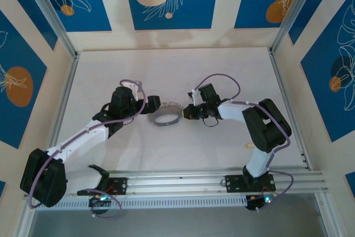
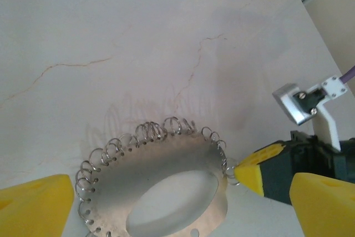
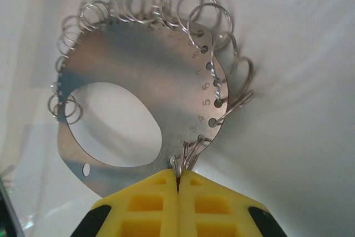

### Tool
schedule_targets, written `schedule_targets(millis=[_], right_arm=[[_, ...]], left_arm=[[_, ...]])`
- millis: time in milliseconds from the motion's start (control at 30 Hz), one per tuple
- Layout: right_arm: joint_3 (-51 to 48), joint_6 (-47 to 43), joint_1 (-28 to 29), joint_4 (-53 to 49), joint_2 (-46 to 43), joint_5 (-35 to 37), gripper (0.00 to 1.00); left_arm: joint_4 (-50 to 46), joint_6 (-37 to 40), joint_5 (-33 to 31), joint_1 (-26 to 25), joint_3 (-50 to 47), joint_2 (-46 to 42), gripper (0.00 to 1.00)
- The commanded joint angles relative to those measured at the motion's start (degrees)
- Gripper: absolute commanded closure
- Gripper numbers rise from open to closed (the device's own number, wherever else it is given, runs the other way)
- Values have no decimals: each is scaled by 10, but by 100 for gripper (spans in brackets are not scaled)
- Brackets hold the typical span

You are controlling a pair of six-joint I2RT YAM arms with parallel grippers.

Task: Put the keys on the keyring

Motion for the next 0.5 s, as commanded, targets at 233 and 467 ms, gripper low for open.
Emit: schedule_targets(millis=[233, 467], right_arm=[[-24, 13, 22, -34, -28, 39, 78], [-55, 43, 36, -36, -84, 70, 66]], left_arm=[[11, 11, 24, -7, 0, 18, 0], [17, 8, 25, -8, -2, 21, 0]])
